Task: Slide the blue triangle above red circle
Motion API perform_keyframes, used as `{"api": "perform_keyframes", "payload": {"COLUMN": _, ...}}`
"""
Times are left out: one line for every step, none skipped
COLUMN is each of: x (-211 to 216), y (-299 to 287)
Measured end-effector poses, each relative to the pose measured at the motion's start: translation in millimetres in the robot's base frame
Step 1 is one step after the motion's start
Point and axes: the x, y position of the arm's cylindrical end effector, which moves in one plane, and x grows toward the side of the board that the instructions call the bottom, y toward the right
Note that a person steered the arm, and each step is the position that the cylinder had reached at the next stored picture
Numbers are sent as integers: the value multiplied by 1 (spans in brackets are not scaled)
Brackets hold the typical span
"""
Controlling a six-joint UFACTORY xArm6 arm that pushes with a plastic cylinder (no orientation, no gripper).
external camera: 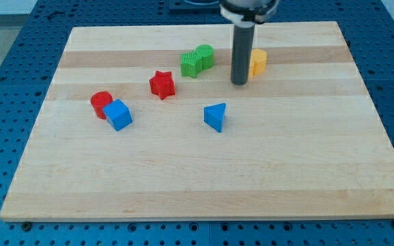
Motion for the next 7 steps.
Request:
{"api": "perform_keyframes", "payload": {"x": -14, "y": 15}}
{"api": "perform_keyframes", "payload": {"x": 22, "y": 51}}
{"api": "perform_keyframes", "payload": {"x": 59, "y": 59}}
{"api": "perform_keyframes", "payload": {"x": 102, "y": 10}}
{"api": "perform_keyframes", "payload": {"x": 108, "y": -44}}
{"api": "perform_keyframes", "payload": {"x": 108, "y": -83}}
{"api": "perform_keyframes", "payload": {"x": 108, "y": -120}}
